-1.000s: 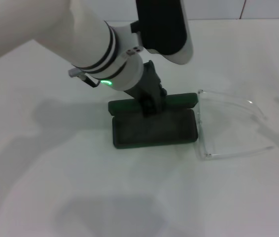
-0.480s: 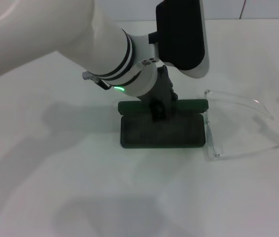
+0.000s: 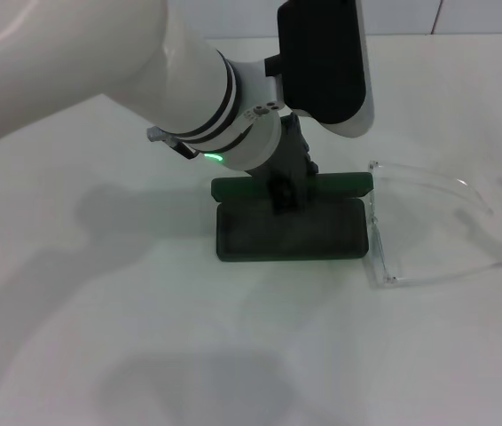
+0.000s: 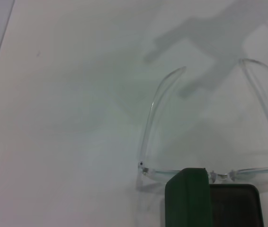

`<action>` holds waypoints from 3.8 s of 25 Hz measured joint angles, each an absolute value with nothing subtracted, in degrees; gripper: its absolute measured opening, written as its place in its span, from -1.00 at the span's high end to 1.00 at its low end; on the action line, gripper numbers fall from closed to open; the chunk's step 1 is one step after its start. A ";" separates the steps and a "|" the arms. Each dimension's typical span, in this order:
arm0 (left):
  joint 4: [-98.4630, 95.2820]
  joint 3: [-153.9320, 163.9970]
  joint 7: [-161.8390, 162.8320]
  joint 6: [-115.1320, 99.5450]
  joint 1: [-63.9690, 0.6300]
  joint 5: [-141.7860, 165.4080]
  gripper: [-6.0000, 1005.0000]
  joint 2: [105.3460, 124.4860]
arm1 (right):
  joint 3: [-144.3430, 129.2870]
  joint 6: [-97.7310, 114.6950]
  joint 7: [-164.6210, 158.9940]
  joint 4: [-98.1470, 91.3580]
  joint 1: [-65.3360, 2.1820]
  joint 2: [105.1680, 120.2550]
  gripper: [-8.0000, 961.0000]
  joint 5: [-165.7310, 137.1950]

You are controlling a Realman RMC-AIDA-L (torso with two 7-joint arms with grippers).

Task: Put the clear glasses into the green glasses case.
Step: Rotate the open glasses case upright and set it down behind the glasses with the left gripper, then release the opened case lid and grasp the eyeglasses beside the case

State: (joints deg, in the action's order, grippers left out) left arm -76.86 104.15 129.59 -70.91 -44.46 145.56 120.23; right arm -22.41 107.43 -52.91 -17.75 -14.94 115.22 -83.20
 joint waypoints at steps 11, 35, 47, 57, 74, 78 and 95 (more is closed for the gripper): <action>-77.89 104.15 130.03 -68.97 -44.34 146.00 0.28 120.23 | -22.43 107.94 -52.90 -17.66 -14.72 115.13 -0.84 -83.46; -74.11 106.97 131.57 -58.45 -37.34 150.53 0.01 120.32 | -23.64 105.23 -52.96 -17.11 -15.19 115.14 -0.84 -84.46; -74.00 108.04 131.66 -59.04 -36.79 146.21 0.19 120.24 | -23.65 105.19 -52.91 -16.87 -15.03 115.21 -0.84 -85.03; -74.00 108.99 131.66 -61.48 -36.39 145.54 0.18 120.21 | -23.73 105.11 -52.90 -16.43 -15.18 115.18 -0.84 -85.17; -80.08 110.46 133.37 -68.87 -35.52 145.91 0.18 120.04 | -23.73 105.02 -52.91 -16.43 -15.29 115.13 -0.84 -85.17; -83.40 109.96 134.18 -71.58 -34.55 148.72 0.18 119.96 | -23.73 105.02 -52.91 -16.43 -15.16 115.13 -0.84 -85.16; -78.09 109.33 134.82 -71.92 -33.49 152.27 0.18 119.99 | -23.73 104.78 -52.91 -16.44 -15.56 115.13 -0.84 -85.68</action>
State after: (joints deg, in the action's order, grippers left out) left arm -78.09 109.33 134.82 -71.92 -33.49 152.27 119.99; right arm -23.73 104.78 -52.91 -16.44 -15.56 115.13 -85.68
